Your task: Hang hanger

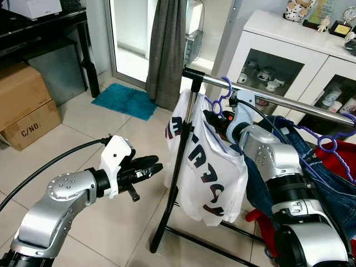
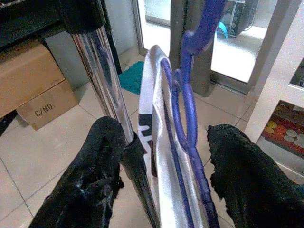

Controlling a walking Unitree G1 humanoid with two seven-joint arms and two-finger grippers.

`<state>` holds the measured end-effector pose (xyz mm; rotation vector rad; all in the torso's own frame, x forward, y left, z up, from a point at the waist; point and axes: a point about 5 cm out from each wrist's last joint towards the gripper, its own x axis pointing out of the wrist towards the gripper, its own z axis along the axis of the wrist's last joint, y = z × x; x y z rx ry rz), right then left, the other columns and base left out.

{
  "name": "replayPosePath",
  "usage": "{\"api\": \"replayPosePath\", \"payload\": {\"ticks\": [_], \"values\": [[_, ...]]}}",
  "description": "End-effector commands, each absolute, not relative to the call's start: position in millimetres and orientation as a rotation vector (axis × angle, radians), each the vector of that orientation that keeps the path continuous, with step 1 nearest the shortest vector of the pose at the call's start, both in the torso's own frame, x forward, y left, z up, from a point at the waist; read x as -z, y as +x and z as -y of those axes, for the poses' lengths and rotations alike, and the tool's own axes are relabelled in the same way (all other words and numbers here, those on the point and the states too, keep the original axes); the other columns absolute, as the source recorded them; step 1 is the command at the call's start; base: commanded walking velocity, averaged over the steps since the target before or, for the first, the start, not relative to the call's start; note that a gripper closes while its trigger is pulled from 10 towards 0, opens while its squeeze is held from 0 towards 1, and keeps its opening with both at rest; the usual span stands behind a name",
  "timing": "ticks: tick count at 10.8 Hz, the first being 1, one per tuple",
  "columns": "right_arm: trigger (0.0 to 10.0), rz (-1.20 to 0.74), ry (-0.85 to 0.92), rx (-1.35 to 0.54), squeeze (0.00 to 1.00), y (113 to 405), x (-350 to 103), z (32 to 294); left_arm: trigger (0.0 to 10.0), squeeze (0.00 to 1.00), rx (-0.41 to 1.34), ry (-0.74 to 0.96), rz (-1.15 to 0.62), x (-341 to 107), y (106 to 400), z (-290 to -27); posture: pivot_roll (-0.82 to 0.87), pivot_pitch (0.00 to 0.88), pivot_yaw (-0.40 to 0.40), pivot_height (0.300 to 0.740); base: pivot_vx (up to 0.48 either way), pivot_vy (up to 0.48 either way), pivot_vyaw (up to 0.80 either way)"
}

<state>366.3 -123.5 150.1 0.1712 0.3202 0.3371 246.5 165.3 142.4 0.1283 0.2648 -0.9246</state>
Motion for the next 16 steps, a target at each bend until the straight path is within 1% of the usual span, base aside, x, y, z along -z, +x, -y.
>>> {"api": "replayPosePath", "payload": {"ticks": [1,7,10,12,13,14,16], "values": [[0.0,-0.290,0.183,-0.316,0.00,371,-158,129,10.0,0.00,0.939,0.138,-0.253,-145,249,-163,-0.04,0.000,-0.129,0.740,0.000,0.000,0.00],[0.0,-0.285,0.189,-0.331,0.00,371,-156,130,10.0,0.00,0.928,0.139,-0.239,-147,253,-165,-0.03,0.000,-0.125,0.740,0.000,0.000,0.00],[0.0,-0.278,0.184,-0.329,0.00,370,-155,129,10.0,0.00,0.929,0.140,-0.240,-147,254,-163,-0.03,0.000,-0.107,0.740,0.000,0.000,0.00],[0.0,-0.275,0.186,-0.325,0.00,370,-155,128,10.0,0.00,0.895,0.129,-0.219,-150,257,-163,-0.04,0.000,-0.103,0.740,0.000,0.000,0.00],[0.0,-0.254,0.188,-0.332,0.00,369,-158,127,10.0,0.00,0.843,0.120,-0.209,-148,261,-164,-0.05,0.000,-0.094,0.740,0.000,0.000,0.00],[0.0,-0.229,0.177,-0.329,0.00,366,-160,126,10.0,0.00,0.827,0.119,-0.209,-145,262,-162,-0.06,0.000,-0.088,0.740,0.000,0.000,0.00],[0.0,-0.247,0.170,-0.347,0.00,362,-155,121,10.0,0.00,0.806,0.119,-0.201,-146,264,-159,-0.05,0.000,-0.098,0.740,0.000,0.000,0.00]]}}
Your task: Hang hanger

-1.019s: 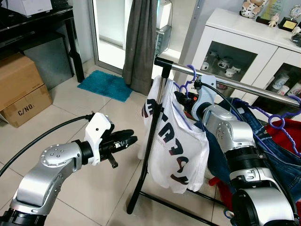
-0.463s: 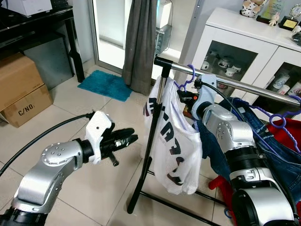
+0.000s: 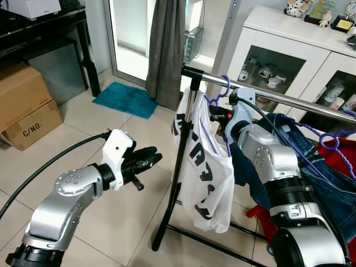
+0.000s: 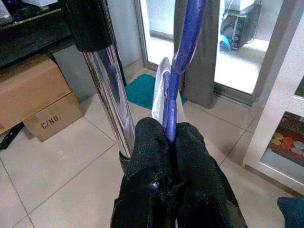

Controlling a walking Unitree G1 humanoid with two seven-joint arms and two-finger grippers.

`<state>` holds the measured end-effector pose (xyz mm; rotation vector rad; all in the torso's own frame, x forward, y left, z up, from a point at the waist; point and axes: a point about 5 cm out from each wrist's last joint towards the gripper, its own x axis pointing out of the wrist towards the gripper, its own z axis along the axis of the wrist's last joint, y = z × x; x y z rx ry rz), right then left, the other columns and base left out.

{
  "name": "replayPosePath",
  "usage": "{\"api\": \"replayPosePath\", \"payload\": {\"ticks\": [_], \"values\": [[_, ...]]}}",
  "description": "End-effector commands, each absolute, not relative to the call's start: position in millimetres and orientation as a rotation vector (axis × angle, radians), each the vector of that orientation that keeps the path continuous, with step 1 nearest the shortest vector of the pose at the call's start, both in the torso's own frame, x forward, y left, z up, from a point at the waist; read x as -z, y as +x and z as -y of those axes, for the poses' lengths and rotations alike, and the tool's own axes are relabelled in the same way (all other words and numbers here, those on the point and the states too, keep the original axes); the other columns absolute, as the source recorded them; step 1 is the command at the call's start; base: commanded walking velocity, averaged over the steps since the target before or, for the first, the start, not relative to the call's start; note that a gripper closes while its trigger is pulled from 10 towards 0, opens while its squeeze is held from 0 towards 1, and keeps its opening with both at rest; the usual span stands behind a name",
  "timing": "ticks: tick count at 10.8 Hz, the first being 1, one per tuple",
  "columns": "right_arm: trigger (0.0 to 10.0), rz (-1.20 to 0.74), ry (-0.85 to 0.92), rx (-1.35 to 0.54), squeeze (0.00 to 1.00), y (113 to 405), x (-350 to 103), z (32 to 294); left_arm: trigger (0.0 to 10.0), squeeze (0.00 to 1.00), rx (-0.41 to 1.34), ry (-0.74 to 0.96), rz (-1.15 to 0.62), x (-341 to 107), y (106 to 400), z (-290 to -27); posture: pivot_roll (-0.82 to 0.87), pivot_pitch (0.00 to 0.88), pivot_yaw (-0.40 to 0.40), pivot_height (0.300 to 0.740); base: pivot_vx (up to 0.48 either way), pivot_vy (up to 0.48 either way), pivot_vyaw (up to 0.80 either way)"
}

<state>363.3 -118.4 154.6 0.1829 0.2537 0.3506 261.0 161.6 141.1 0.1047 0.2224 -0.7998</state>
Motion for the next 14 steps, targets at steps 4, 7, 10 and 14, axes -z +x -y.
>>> {"api": "replayPosePath", "payload": {"ticks": [4,7,10,14], "values": [[0.0,-0.080,0.135,-0.343,0.00,351,-176,133,10.0,0.00,0.571,0.114,-0.143,-147,268,-167,-0.05,0.000,-0.104,0.740,0.000,0.000,0.00],[0.0,-0.014,0.081,-0.354,0.00,324,-178,147,10.0,0.00,0.518,0.082,-0.125,-144,267,-159,-0.06,0.000,-0.105,0.740,0.000,0.000,0.00],[0.0,-0.071,0.026,-0.329,0.00,301,-153,154,10.0,0.00,0.494,0.071,-0.138,-140,263,-161,-0.06,0.000,-0.115,0.740,-0.189,0.000,0.00],[0.0,-0.086,0.026,-0.328,0.00,292,-147,153,10.0,0.00,0.502,0.079,-0.145,-140,262,-160,-0.05,0.000,-0.114,0.740,-0.270,0.000,0.00]]}}
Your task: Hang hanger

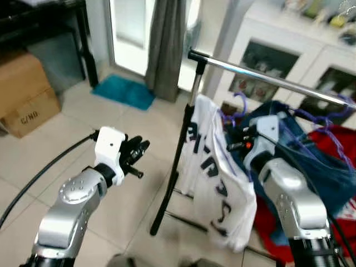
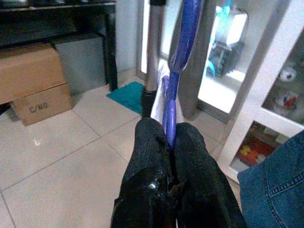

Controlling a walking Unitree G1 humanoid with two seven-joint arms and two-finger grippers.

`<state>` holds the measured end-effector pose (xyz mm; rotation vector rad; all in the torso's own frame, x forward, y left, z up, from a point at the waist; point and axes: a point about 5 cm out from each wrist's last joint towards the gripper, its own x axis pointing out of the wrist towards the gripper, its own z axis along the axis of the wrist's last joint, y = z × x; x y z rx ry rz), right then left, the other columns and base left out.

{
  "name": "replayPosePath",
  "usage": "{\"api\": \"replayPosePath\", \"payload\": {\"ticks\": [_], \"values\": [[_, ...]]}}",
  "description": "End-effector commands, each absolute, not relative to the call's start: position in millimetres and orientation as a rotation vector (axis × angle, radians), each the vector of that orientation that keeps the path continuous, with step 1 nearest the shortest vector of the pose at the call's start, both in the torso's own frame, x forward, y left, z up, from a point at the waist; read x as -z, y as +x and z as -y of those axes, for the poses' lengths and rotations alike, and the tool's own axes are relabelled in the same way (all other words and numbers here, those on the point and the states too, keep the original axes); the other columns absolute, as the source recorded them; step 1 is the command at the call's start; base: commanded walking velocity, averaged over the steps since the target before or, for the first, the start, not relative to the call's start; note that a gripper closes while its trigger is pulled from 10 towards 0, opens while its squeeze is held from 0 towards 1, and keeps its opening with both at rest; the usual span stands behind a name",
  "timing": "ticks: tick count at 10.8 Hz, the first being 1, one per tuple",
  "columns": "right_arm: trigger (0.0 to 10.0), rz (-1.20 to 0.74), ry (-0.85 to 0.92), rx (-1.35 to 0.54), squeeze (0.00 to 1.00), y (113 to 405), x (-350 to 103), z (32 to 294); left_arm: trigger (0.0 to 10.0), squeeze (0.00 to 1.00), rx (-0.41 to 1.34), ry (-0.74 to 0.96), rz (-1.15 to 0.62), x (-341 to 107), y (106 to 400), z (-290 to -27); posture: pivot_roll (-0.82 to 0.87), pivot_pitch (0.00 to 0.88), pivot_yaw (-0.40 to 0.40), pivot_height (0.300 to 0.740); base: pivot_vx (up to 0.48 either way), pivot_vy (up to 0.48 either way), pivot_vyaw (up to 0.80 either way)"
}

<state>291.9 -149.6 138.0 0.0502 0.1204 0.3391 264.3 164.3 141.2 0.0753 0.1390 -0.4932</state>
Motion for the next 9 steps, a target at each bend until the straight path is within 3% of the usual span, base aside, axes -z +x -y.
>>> {"api": "replayPosePath", "payload": {"ticks": [1,4,5,7,8,9], "values": [[0.0,-0.083,0.025,-0.330,0.00,292,-148,152,10.0,0.00,0.510,0.084,-0.144,-141,263,-160,-0.05,0.000,-0.111,0.740,0.000,0.000,0.00],[0.0,-0.083,0.048,-0.418,0.00,289,-151,139,10.0,0.00,0.566,0.115,-0.156,-138,280,-152,-0.06,0.000,-0.125,0.740,0.000,0.000,0.00],[0.0,-0.069,0.093,-0.510,0.00,286,-157,128,10.0,1.00,0.561,0.123,-0.123,-143,295,-150,-0.05,0.000,-0.132,0.740,0.000,0.000,0.00],[0.0,-0.032,0.125,-0.647,0.00,282,-167,110,10.0,1.00,0.580,0.150,-0.102,-149,314,-141,-0.07,0.000,-0.116,0.740,0.000,0.000,0.00],[0.0,-0.016,0.135,-0.687,0.00,282,-171,104,10.0,0.16,0.582,0.139,-0.062,-155,323,-136,-0.07,0.000,-0.117,0.740,0.000,0.000,0.00],[0.0,-0.007,0.141,-0.718,0.00,281,-174,100,10.0,0.00,0.552,0.149,-0.029,-161,330,-136,-0.07,0.000,-0.117,0.740,0.000,0.000,0.00]]}}
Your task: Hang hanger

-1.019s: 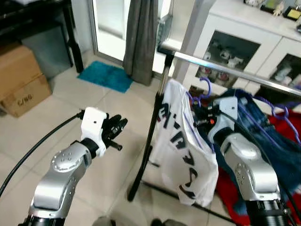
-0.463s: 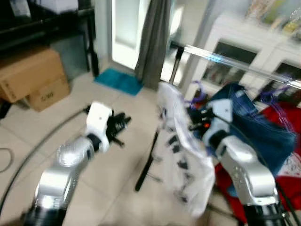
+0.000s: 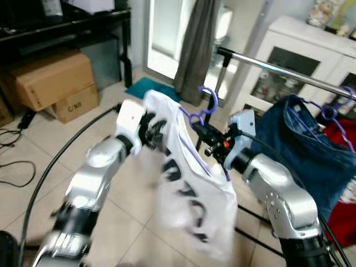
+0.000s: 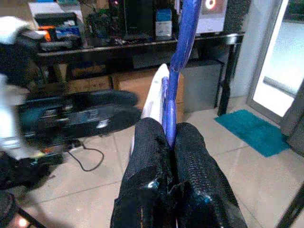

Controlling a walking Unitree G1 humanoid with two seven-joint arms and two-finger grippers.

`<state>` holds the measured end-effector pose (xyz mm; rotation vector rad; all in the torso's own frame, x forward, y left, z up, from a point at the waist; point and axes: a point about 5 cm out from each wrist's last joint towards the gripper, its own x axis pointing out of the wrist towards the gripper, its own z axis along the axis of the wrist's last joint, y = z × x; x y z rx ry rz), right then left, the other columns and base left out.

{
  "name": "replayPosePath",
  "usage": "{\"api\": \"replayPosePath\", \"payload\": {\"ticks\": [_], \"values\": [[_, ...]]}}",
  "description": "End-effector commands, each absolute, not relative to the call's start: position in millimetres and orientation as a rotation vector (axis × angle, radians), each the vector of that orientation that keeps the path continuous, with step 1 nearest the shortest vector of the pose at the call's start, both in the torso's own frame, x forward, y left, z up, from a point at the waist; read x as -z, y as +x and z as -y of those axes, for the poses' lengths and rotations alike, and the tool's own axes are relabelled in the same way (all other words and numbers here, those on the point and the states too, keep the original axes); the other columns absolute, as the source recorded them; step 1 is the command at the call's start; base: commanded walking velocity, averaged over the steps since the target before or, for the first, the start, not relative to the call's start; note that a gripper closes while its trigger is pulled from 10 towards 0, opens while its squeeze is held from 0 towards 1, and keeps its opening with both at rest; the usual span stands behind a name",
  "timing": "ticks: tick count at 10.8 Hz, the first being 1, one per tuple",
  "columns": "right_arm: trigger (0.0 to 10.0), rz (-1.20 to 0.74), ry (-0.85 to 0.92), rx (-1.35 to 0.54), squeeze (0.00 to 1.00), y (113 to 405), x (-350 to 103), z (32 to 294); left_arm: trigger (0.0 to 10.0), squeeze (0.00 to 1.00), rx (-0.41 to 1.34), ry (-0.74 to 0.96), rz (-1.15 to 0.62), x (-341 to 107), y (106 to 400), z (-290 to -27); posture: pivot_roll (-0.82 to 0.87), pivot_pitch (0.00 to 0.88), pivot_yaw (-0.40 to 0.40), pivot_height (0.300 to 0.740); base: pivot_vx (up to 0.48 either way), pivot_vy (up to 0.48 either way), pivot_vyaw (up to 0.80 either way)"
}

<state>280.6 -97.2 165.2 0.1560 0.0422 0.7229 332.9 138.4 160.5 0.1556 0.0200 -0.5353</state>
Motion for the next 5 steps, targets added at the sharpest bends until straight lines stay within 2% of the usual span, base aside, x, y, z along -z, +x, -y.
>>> {"api": "replayPosePath", "payload": {"ticks": [1,5], "values": [[0.0,0.000,0.146,-0.743,0.00,281,-177,97,10.0,0.00,0.528,0.162,0.010,-165,338,-135,-0.07,0.000,-0.124,0.740,0.000,0.000,0.00],[0.0,0.007,0.138,-0.783,0.00,285,-181,93,10.0,0.00,0.659,0.146,0.014,-161,336,-118,-0.07,0.000,-0.134,0.740,0.000,0.000,0.00]]}}
